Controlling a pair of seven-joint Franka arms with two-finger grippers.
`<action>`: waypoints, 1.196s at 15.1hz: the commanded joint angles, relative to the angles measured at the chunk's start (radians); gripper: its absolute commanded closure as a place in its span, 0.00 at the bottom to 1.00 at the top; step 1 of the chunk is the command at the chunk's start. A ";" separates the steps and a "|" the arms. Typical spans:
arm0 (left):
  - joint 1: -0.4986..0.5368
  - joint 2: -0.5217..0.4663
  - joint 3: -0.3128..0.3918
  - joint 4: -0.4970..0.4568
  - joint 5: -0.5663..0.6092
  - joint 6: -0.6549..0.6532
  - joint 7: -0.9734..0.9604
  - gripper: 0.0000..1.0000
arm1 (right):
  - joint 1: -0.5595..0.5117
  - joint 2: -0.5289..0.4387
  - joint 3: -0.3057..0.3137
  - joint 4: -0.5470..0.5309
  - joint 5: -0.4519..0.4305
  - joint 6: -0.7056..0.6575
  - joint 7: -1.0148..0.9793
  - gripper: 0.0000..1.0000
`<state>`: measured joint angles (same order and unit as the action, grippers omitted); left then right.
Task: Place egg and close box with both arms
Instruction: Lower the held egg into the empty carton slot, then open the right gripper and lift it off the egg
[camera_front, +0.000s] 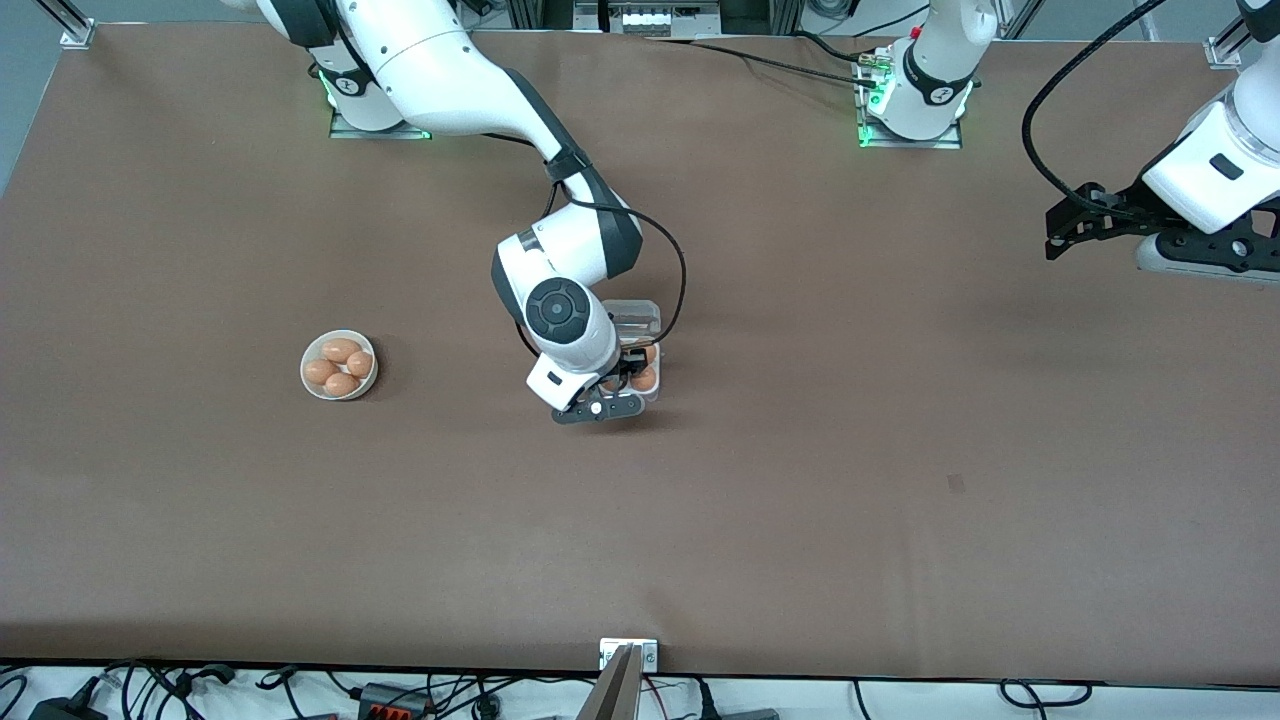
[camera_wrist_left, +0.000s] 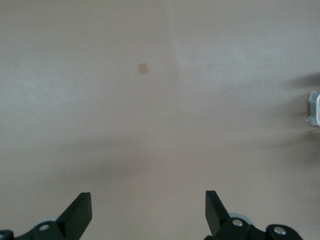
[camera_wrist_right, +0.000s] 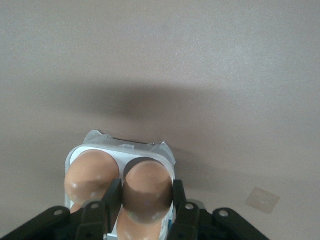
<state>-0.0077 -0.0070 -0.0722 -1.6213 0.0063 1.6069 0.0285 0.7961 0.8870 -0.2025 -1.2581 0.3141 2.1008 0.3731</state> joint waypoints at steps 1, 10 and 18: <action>0.003 -0.001 -0.001 0.017 0.003 -0.016 0.016 0.00 | -0.008 0.006 -0.003 -0.004 0.005 -0.018 -0.006 0.46; 0.005 -0.002 0.000 0.017 0.003 -0.019 0.014 0.00 | -0.032 -0.023 -0.008 0.006 0.002 -0.144 -0.011 0.16; 0.005 -0.001 0.000 0.021 -0.003 -0.021 0.017 0.00 | -0.169 -0.128 -0.008 0.049 0.005 -0.344 -0.057 0.09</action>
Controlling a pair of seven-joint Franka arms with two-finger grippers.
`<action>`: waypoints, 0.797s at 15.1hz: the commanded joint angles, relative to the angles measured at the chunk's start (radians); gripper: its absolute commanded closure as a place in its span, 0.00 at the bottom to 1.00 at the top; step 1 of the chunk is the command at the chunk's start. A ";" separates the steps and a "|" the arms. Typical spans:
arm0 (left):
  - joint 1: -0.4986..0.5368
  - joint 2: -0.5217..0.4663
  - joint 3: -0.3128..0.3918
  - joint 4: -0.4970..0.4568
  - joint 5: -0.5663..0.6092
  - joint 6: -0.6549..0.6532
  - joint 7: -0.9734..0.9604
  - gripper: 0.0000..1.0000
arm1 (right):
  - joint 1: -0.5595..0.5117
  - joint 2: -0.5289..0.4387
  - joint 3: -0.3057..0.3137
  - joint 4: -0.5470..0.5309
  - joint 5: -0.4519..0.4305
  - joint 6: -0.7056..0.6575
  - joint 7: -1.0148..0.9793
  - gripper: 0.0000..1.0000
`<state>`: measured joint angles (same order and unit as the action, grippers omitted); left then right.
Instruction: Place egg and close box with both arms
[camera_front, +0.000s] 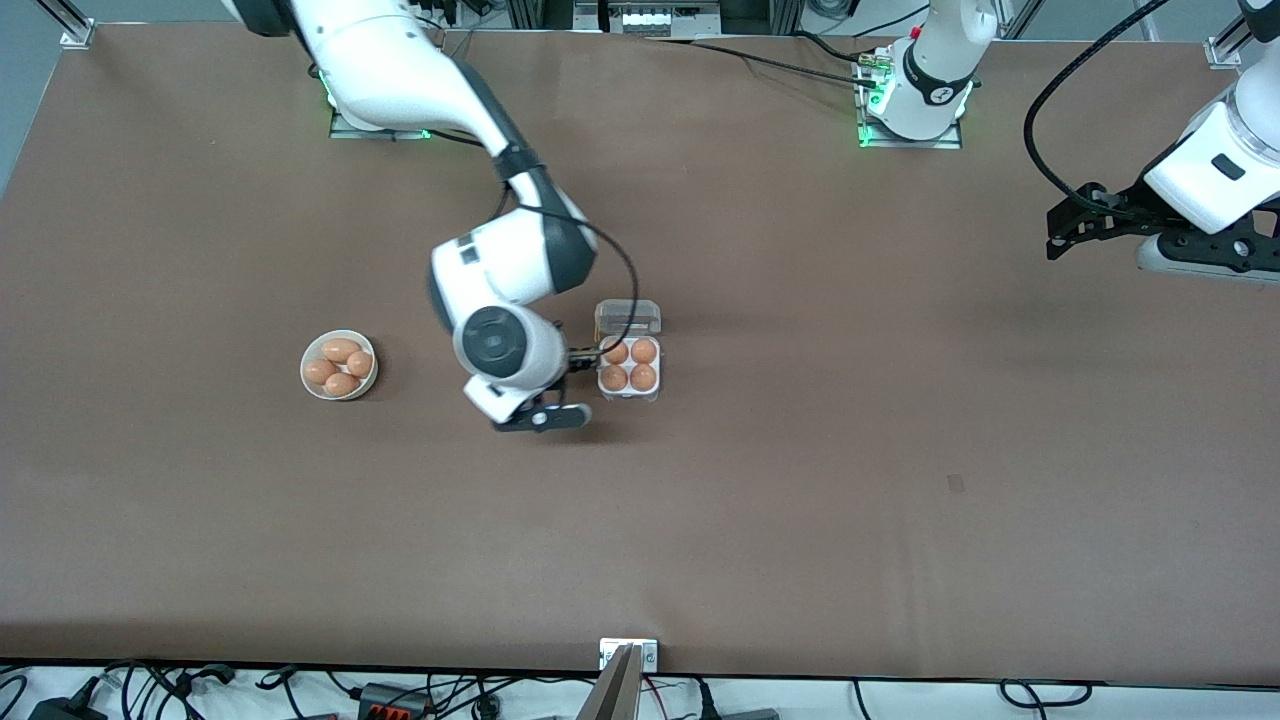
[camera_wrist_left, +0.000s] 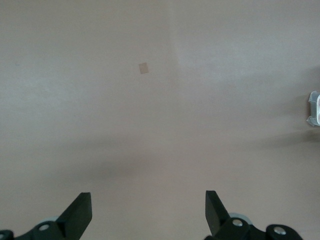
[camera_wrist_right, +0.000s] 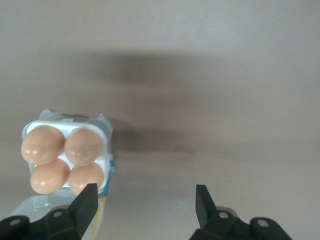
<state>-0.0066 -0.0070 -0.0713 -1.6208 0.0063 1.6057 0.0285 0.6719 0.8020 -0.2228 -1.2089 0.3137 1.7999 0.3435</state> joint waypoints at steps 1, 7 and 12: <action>0.004 -0.001 -0.001 0.022 -0.003 -0.020 0.016 0.00 | -0.067 -0.065 0.013 0.000 0.005 -0.054 -0.029 0.08; -0.006 0.002 -0.002 0.024 0.000 -0.035 0.013 0.00 | -0.219 -0.152 -0.004 0.000 -0.013 -0.120 -0.073 0.00; -0.007 0.002 -0.035 0.027 0.001 -0.142 0.011 0.00 | -0.248 -0.213 -0.098 -0.007 -0.047 -0.195 -0.095 0.00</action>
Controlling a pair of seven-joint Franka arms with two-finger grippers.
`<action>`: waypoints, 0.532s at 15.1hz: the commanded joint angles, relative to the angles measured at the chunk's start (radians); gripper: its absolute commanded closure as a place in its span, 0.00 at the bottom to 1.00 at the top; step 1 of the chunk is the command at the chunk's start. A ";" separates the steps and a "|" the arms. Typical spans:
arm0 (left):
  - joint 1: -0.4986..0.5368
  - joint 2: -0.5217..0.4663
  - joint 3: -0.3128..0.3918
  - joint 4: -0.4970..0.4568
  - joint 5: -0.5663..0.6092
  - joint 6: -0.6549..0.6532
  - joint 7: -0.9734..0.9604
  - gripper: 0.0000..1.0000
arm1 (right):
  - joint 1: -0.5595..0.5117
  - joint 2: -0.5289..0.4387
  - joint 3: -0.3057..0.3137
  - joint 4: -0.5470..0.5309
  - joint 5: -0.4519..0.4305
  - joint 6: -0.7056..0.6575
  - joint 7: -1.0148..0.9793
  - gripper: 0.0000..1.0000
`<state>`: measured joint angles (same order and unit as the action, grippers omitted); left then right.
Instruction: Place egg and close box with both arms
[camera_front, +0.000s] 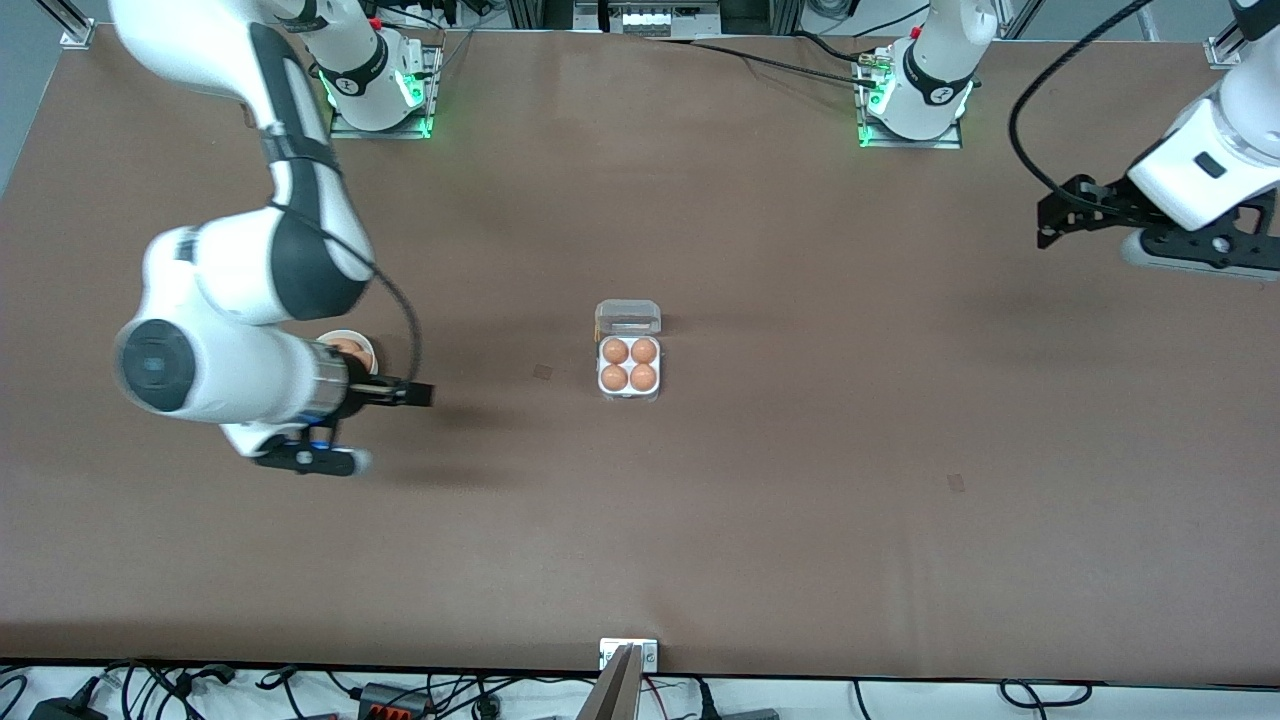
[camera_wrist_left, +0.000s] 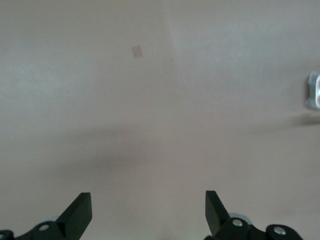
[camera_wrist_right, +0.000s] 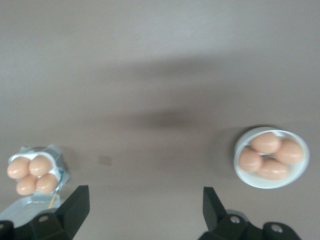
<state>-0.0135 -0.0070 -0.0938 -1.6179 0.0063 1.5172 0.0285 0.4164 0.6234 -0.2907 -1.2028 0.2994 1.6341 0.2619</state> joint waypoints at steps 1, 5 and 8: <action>0.000 0.004 -0.012 0.024 0.001 -0.054 0.011 0.00 | 0.007 -0.034 -0.042 -0.011 -0.052 -0.049 -0.030 0.00; 0.000 0.007 -0.012 0.035 0.000 -0.052 0.010 0.00 | 0.007 -0.099 -0.140 -0.015 -0.077 -0.169 -0.171 0.00; 0.010 0.013 -0.011 0.038 -0.009 -0.051 0.011 0.00 | 0.053 -0.110 -0.272 -0.020 -0.080 -0.194 -0.355 0.00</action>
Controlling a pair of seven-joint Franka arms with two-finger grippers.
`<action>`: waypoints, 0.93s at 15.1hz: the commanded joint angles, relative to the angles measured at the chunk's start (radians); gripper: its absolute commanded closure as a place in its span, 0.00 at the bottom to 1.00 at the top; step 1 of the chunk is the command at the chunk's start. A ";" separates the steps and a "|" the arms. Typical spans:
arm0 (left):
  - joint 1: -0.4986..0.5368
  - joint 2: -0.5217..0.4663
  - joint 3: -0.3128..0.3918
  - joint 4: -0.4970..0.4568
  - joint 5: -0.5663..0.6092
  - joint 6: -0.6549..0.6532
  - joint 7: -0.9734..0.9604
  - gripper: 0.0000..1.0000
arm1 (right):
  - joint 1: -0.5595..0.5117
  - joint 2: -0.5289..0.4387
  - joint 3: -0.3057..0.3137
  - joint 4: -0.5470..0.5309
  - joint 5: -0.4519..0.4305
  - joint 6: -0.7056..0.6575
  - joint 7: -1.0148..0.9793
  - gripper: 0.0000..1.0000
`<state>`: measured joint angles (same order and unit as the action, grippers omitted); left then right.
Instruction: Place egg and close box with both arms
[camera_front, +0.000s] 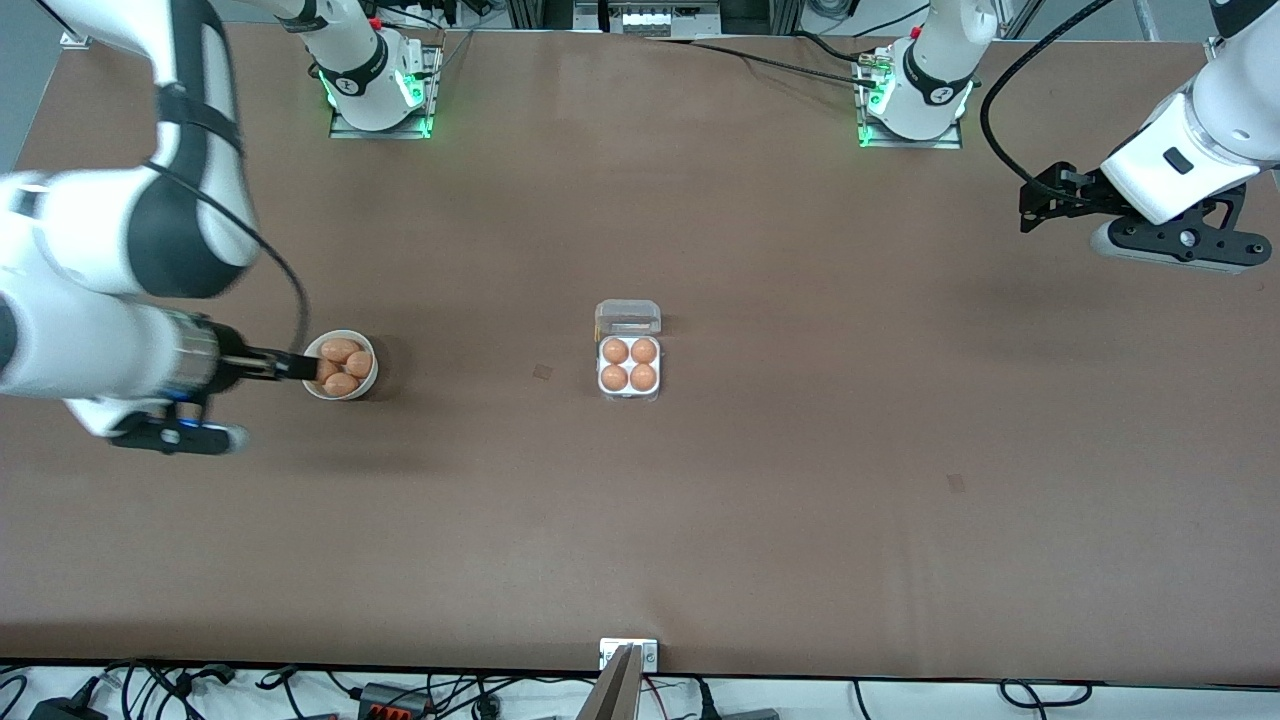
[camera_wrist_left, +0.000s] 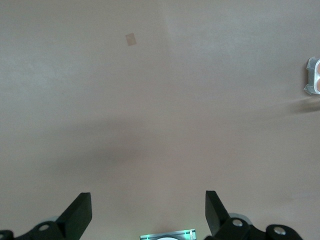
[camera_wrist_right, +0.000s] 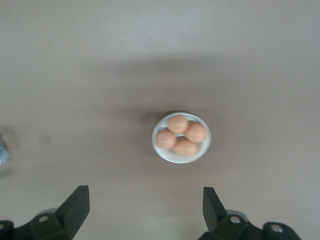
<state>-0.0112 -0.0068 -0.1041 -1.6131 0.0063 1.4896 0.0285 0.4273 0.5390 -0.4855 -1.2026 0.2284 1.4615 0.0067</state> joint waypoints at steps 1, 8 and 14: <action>0.007 0.024 0.000 0.044 -0.008 -0.023 0.011 0.00 | 0.047 -0.025 -0.106 -0.020 -0.009 -0.023 -0.138 0.00; 0.007 0.079 0.000 0.079 0.000 -0.034 0.021 0.00 | 0.018 -0.239 -0.088 -0.219 -0.135 0.107 -0.131 0.00; -0.006 0.093 -0.003 0.078 -0.002 -0.034 0.022 0.43 | -0.139 -0.431 0.085 -0.434 -0.153 0.238 -0.145 0.00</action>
<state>-0.0140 0.0631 -0.1052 -1.5714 0.0063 1.4849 0.0286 0.3394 0.1976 -0.4786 -1.5393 0.0956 1.6596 -0.1315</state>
